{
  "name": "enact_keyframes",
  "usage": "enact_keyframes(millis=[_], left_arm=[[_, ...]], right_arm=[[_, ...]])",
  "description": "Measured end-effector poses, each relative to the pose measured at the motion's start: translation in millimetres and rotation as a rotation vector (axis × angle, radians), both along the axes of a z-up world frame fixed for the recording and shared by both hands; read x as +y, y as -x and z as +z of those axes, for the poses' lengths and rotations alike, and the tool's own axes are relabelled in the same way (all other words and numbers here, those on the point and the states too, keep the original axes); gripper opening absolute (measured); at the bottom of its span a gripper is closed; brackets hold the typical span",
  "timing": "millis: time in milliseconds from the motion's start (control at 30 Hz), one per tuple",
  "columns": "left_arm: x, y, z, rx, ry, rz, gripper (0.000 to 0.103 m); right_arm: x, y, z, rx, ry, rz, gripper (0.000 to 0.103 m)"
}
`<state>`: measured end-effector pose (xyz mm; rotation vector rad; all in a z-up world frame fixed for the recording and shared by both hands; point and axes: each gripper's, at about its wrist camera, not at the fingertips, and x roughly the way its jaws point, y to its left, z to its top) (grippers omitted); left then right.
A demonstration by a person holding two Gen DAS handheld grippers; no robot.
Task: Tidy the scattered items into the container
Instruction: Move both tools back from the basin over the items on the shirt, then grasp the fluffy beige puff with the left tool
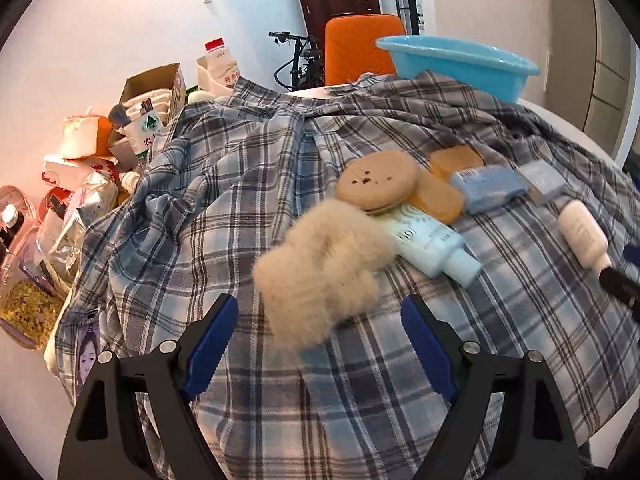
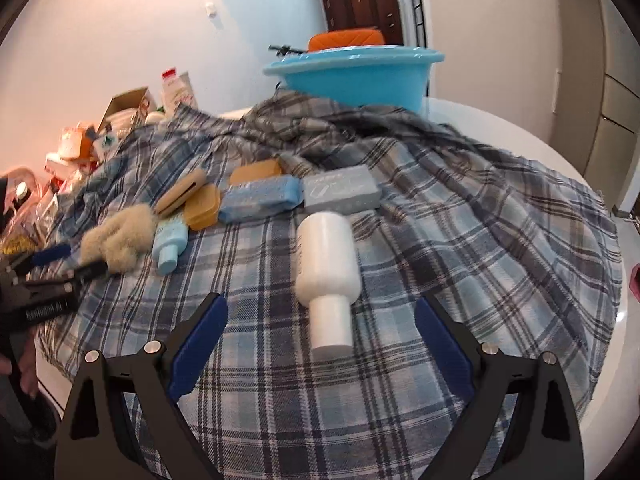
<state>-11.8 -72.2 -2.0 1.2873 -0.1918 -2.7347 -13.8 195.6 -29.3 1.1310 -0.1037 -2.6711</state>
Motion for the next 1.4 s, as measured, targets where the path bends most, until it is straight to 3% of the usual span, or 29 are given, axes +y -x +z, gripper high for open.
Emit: enact_keyframes(millis=[100,400,500,633,700,733,767,800,1200,1400], left_arm=[[-11,10,-2,-0.020,-0.054,0.010,0.086],[-19,48,-29,-0.142,-0.087,-0.027,0.086],[-19,54,-36,-0.156,-0.073,-0.021,0.086],[-21,55,-37,-0.153,-0.113,-0.026,0.085],[-22,53,-34,-0.137,-0.119,-0.015,0.061],[-22,53,-33,-0.138,-0.116,-0.014,0.055],[-21,52,-30,-0.133,-0.113,-0.016,0.043],[-21,51,-28,-0.127,-0.111,-0.016,0.041],[-6,32,0,-0.069,-0.130,-0.052,0.039],[4,22,3,-0.075,-0.151,-0.091,0.039]], right_arm=[[-4,-2,2,0.009,0.010,0.006,0.094],[-13,-3,9,0.022,-0.022,0.030,0.094],[-10,-2,10,0.009,0.013,0.030,0.094],[-8,-1,9,0.010,-0.008,0.012,0.094],[-7,-1,8,0.004,-0.003,0.006,0.094],[-5,0,7,0.000,0.004,0.004,0.094],[-4,0,7,-0.003,0.010,0.001,0.094],[-3,1,6,-0.005,0.015,0.000,0.094],[2,-1,2,-0.003,0.015,-0.012,0.094],[4,-2,4,0.066,0.009,-0.035,0.094]])
